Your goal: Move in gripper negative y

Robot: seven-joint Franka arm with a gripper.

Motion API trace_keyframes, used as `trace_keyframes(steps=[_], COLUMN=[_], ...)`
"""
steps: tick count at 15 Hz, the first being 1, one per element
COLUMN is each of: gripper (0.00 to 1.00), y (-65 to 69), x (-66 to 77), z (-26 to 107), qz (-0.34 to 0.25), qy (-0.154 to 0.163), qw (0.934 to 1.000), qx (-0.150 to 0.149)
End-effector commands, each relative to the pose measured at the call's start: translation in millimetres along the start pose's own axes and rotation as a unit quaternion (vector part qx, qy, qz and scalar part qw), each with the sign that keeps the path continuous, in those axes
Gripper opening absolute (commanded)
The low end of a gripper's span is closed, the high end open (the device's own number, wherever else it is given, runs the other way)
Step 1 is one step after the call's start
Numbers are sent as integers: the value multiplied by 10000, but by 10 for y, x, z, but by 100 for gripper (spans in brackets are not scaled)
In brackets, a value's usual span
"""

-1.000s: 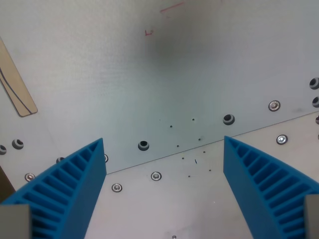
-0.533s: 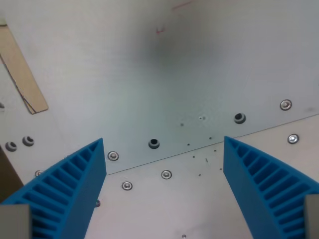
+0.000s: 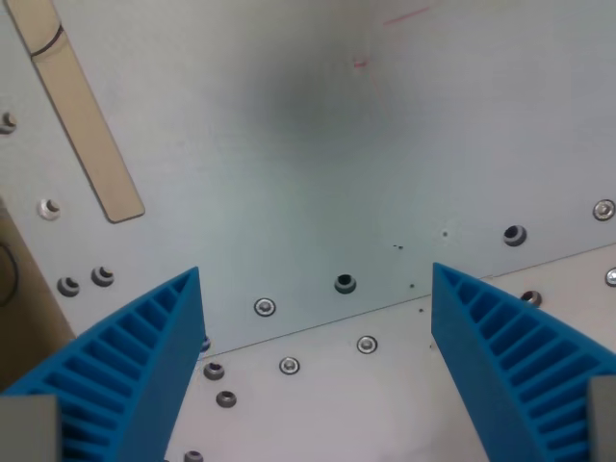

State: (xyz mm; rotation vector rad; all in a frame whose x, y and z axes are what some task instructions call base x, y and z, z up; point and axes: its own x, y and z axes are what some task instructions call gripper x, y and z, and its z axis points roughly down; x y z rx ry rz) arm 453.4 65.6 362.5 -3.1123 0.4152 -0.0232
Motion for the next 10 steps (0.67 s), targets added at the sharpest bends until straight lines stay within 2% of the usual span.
trace_keyframes(steps=[1,10], gripper=[100,100], y=[-162,-612], x=[61,69], z=[-35,-31], qz=[89,89], qy=[-103,-103], qw=[9999,9999], qx=[-43,-43])
